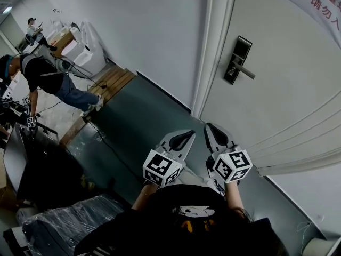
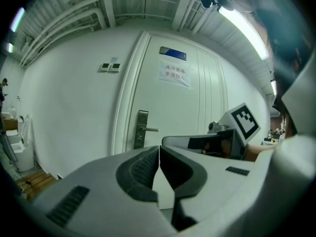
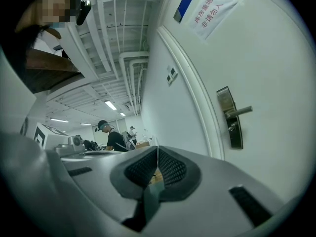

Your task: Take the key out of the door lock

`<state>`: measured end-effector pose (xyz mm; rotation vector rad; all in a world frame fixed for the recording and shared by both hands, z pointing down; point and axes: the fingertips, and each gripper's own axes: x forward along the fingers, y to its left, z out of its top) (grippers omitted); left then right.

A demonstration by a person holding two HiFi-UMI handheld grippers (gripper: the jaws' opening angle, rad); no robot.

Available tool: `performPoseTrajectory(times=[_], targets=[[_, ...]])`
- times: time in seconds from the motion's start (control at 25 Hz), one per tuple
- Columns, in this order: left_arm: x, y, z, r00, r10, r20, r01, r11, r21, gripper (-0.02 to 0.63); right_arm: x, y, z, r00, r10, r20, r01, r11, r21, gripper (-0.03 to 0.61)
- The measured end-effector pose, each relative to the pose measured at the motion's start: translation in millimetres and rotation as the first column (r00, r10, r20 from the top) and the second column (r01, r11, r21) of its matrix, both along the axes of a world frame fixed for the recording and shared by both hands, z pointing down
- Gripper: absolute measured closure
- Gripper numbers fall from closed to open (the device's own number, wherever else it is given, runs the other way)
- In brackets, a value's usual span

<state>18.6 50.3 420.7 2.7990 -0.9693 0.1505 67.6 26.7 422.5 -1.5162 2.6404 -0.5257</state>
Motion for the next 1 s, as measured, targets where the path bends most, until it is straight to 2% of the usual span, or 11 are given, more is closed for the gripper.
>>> performPoseTrajectory(times=[0.28,0.48,1.0], targets=[[-24,-69,7,0.999,-0.041,0.014,0.041,0.999,-0.005,0.601,-20,-67,7,0.999,-0.034,0.008,0.034,0.999,0.003,0.572],[-25,-123,-1,0.999,-0.037,0.017,0.037,0.999,0.004,0.601,-23,-120,6,0.999,-0.041,0.006,0.041,0.999,-0.006,0.572],[-39,-214,6,0.995,-0.082,0.052,0.084,0.996,-0.038,0.601,-31,-212,16,0.997,-0.07,0.037,0.072,0.996,-0.05,0.572]])
